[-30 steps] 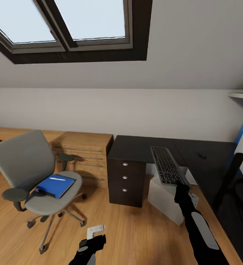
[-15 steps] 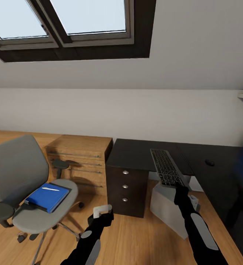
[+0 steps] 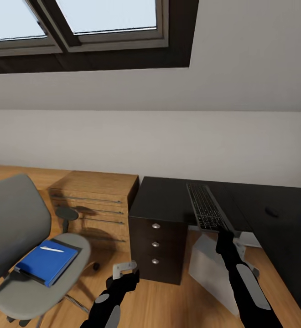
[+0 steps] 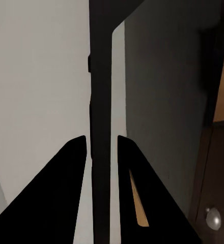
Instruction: In the bedroom, organize the workspace by keeping the computer under the desk, ensuring the monitor is on the desk, placing the keyboard on the desk next to the monitor, placing the mouse on the desk next to the keyboard, moving the folder from the swivel chair onto the desk next to the mouse, stacking the notebook on top of the folder with the pen on top of the notebook, and positioning the swivel chair next to the desk.
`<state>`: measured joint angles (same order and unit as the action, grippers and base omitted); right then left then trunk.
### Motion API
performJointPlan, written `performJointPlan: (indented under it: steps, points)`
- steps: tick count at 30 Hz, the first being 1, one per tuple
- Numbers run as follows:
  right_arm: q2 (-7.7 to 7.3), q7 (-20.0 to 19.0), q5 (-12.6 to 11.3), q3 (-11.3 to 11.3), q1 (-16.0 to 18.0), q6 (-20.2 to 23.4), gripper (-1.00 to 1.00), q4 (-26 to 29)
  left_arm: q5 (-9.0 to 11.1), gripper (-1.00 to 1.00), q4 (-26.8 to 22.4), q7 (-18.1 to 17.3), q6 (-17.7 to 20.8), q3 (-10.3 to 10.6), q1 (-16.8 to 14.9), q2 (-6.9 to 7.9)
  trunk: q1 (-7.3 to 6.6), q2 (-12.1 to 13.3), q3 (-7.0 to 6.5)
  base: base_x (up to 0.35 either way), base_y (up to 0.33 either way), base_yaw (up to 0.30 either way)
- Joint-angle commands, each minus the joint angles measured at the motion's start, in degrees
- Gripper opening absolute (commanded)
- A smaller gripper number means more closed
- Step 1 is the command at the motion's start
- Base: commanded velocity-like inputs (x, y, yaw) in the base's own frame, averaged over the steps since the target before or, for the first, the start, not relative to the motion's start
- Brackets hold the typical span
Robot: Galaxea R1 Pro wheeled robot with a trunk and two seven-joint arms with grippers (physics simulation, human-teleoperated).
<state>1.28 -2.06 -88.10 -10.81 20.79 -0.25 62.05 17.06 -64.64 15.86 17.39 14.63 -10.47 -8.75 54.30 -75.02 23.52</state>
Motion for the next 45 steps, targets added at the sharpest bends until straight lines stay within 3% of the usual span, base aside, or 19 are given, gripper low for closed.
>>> performJointPlan:
  steps: [1, 8, 24, 36, 38, 40, 43, 45]
  points:
    - [0.04, -0.42, -0.67, -0.04, 0.04, -0.02, -1.0, 0.0, 0.6, 1.0, -0.07, 0.49, 0.17, 0.13, -0.02, 0.04, 0.03, -0.03, 0.06, 0.33, 0.0, 0.0]
    - [0.12, -0.23, -0.75, -0.19, 0.04, -0.05, -1.0, -1.45, 0.61, 1.0, -0.05, 0.49, 0.18, 0.14, -0.02, 0.05, 0.03, -0.03, 0.06, 0.259, 0.0, 0.0]
    - [-0.13, -0.2, -0.58, -0.04, 0.21, -9.52, -1.0, -7.62, 0.69, 1.0, 0.04, 0.57, 0.18, 0.05, -0.03, 0.05, 0.03, -0.03, 0.06, 0.004, 0.0, -0.201]
    - [-0.17, -0.32, -0.45, 0.53, 0.22, -10.34, -1.0, -7.73, 0.69, 1.0, 0.13, 0.51, 0.14, 0.05, -0.01, 0.05, 0.03, -0.03, 0.06, 0.12, 0.0, -0.032]
    - [-0.19, -0.35, 0.67, 0.57, 0.22, -10.36, -1.0, -7.73, 0.69, 1.0, 0.13, 0.53, 0.16, 0.09, -0.01, 0.05, 0.03, -0.03, 0.06, 0.21, 0.0, 0.0]
    - [-0.2, -0.34, 5.71, 0.5, 0.22, -10.37, -1.0, -7.78, 0.65, 1.0, 0.13, 0.52, 0.18, 0.12, -0.01, 0.05, 0.03, -0.03, 0.06, 0.196, 0.0, 0.0]
    - [-0.16, -0.32, 10.81, 0.35, 0.22, -10.46, -1.0, -7.81, 0.62, 1.0, 0.29, 0.46, 0.13, 0.17, -0.01, 0.02, 0.03, -0.03, 0.06, 0.236, 0.0, 0.0]
    - [-0.14, -0.31, 12.77, 0.3, 0.22, -10.95, -1.0, -7.81, 0.61, 1.0, 0.35, 0.41, 0.15, 0.23, -0.01, -0.03, 0.03, -0.03, 0.06, 0.15, 0.0, 0.0]
